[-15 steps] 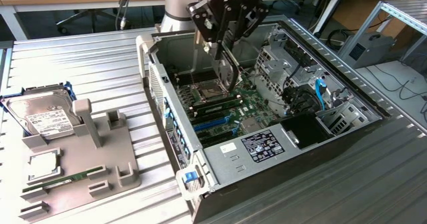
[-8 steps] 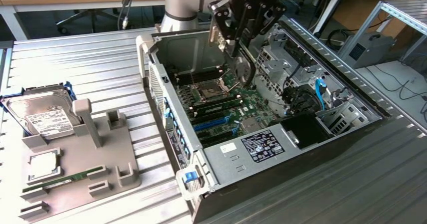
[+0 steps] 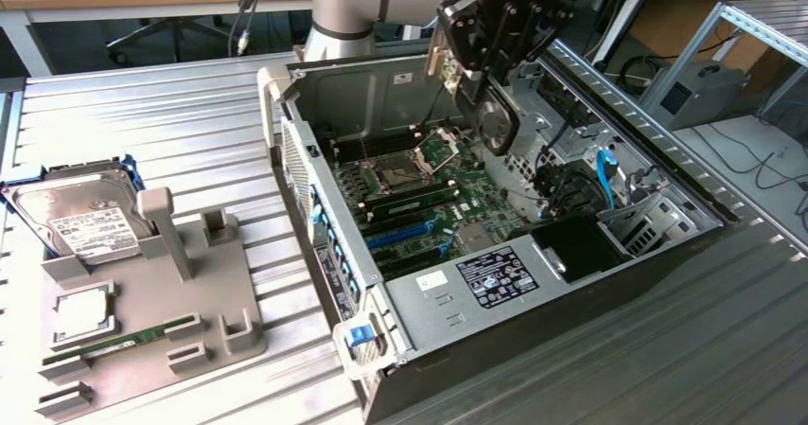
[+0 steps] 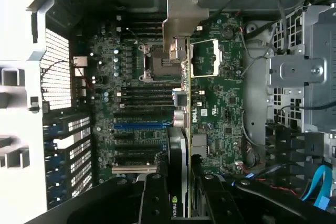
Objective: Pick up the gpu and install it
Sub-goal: 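Pick up the gpu and move the gpu toward the slot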
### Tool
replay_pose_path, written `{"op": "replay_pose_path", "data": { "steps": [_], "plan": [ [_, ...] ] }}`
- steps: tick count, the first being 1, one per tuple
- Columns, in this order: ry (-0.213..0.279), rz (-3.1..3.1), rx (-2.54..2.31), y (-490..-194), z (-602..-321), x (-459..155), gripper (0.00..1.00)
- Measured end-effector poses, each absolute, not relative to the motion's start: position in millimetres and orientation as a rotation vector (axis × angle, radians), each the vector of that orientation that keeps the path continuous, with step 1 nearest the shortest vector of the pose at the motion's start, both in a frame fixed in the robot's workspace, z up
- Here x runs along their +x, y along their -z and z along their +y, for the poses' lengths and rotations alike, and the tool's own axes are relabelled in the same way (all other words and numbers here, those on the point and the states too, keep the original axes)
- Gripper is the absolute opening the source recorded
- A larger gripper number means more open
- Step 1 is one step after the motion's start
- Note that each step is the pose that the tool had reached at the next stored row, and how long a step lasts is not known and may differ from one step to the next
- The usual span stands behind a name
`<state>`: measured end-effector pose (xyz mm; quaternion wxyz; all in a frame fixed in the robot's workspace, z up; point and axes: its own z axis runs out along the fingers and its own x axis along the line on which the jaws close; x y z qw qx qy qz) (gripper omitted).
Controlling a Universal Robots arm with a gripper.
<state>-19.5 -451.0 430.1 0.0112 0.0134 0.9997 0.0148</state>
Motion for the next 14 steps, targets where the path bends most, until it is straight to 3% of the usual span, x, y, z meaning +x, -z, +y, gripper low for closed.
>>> {"op": "replay_pose_path", "data": {
  "steps": [14],
  "plan": [
    [-0.046,3.119,0.042,-430,-451,30,0.27]
  ]
}}
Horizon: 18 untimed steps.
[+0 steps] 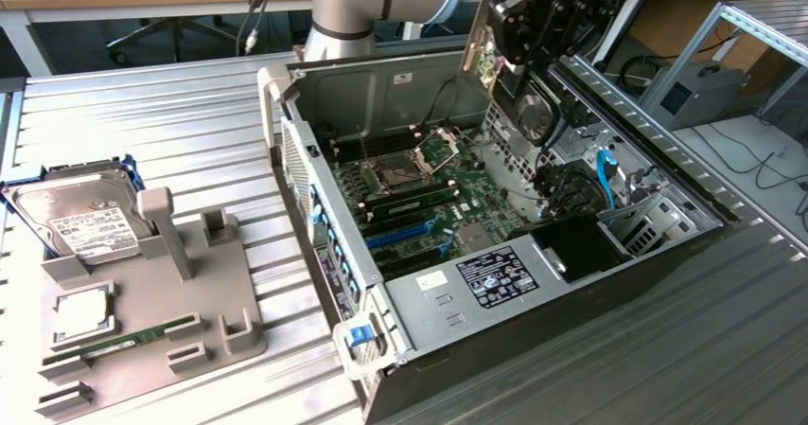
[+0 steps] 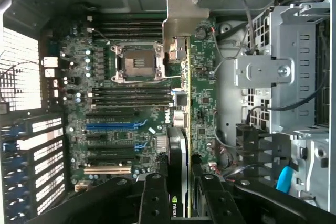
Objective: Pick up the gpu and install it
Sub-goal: 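Pick up the gpu and move the gpu toward the slot, then insert the gpu into the slot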
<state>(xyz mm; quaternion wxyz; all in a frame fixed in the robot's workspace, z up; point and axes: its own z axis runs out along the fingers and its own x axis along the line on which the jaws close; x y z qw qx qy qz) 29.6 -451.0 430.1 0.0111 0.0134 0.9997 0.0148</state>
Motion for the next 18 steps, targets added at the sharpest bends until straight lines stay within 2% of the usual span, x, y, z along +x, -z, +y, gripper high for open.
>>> {"op": "replay_pose_path", "data": {
  "steps": [18],
  "plan": [
    [-0.046,3.119,0.042,-430.1,-451.0,38.7,0.27]
  ]
}}
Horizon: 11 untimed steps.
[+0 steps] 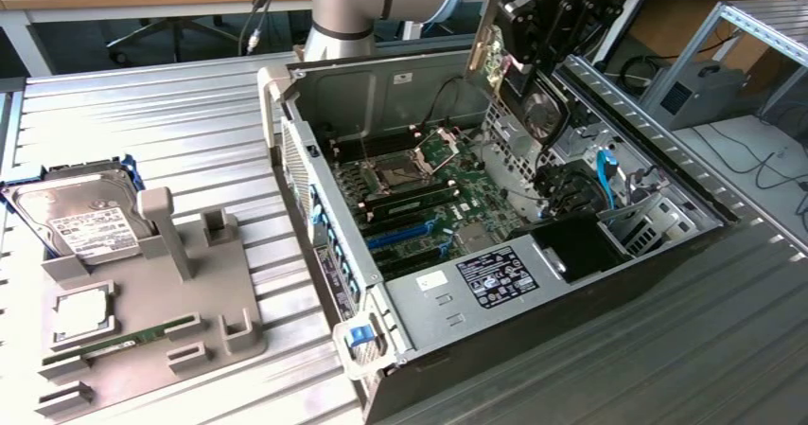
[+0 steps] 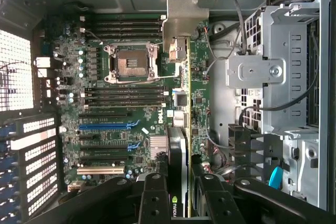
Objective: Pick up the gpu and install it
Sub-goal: 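Insert the gpu into the slot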
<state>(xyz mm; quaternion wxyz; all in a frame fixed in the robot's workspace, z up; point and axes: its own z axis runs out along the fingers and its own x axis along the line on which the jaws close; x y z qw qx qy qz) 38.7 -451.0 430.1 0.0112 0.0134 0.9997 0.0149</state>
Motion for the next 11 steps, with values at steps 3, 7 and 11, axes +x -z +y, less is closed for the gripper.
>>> {"op": "replay_pose_path", "data": {
  "steps": [3,7,11],
  "plan": [
    [-0.046,3.119,0.022,-430.1,-451.0,38.7,0.27],
    [-0.047,3.119,-0.074,-430.0,-451.0,38.8,0.27],
    [-0.047,3.115,-0.192,-429.9,-450.9,38.7,0.27]
  ]
}}
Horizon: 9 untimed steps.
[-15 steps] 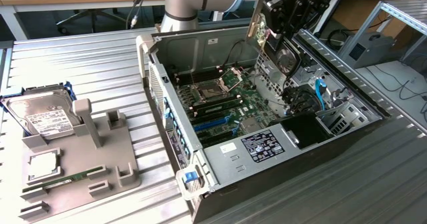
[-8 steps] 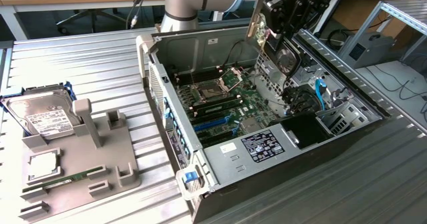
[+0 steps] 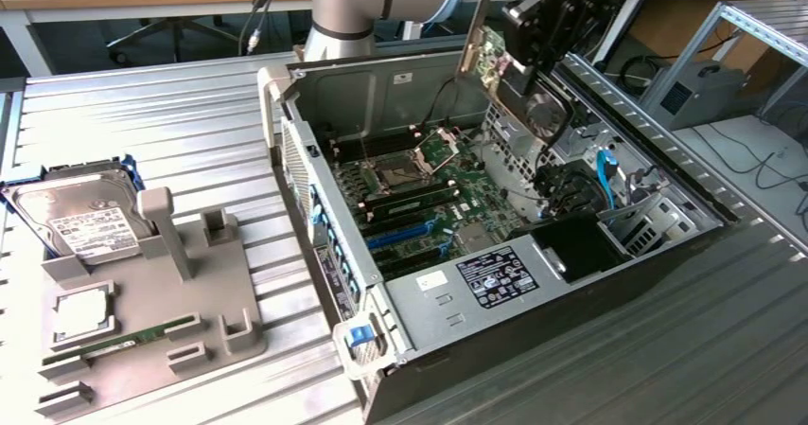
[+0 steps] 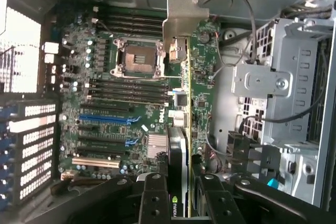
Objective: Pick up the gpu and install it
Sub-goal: 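Insert the gpu into the slot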
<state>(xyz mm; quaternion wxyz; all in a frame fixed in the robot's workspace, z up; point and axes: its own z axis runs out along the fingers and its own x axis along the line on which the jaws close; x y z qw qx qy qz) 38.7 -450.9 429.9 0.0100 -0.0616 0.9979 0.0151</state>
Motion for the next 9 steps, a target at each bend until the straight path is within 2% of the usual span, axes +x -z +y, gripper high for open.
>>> {"op": "replay_pose_path", "data": {
  "steps": [9],
  "plan": [
    [-0.049,3.082,-0.516,-429.1,-450.7,38.7,0.27]
  ]
}}
